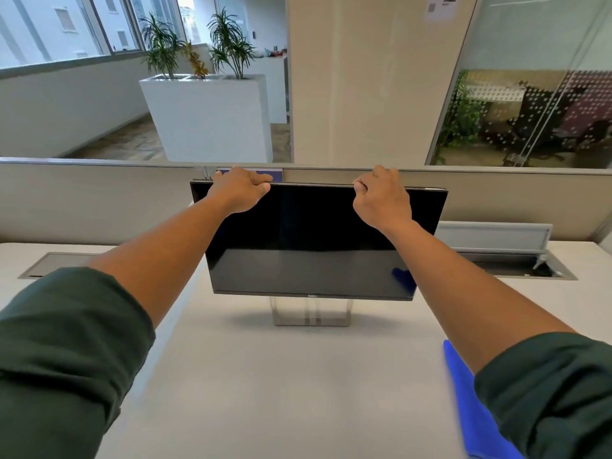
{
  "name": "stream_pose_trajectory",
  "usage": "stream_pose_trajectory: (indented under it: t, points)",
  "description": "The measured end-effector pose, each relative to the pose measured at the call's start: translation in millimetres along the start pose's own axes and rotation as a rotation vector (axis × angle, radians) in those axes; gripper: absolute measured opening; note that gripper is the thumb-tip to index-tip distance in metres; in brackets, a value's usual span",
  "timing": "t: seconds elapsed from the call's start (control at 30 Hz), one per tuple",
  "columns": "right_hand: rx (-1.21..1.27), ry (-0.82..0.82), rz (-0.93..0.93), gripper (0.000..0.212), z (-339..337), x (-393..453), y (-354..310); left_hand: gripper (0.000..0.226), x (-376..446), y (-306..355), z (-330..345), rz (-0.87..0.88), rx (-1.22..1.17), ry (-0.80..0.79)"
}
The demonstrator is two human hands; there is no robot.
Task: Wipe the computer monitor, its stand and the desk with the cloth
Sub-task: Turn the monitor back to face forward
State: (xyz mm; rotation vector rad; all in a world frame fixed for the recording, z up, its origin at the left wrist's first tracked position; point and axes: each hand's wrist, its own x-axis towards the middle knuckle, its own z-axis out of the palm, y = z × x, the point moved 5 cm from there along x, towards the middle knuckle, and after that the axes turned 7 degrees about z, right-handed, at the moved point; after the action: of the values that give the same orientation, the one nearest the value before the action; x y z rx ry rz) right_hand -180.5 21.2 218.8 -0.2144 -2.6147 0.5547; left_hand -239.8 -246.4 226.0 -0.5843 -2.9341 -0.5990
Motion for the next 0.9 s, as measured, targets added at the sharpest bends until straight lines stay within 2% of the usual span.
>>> stream_pose_trajectory:
  t: [0.3, 0.53, 0.63, 0.77, 0.9]
  points:
    - [-0.027, 0.001, 0.012, 0.033, 2, 7, -3, 0.04, 2, -2, 2, -0.004, 0.0, 0.008]
    - [-0.071, -0.069, -0.041, 0.037, -3, -1, -5, 0.045, -8, 2, 11, -0.013, -0.041, 0.166]
    - [-0.062, 0.067, -0.064, 0.042, -8, -17, -2, 0.047, -17, 13, 22, 0.02, -0.061, 0.305]
    - [0.051, 0.296, -0.072, 0.032, -15, -47, 8, 0.043, -33, 46, 47, 0.138, -0.085, 0.422]
    - [0.184, 0.377, -0.002, 0.021, -15, -81, 38, 0.033, -56, 83, 78, 0.291, -0.176, 0.473]
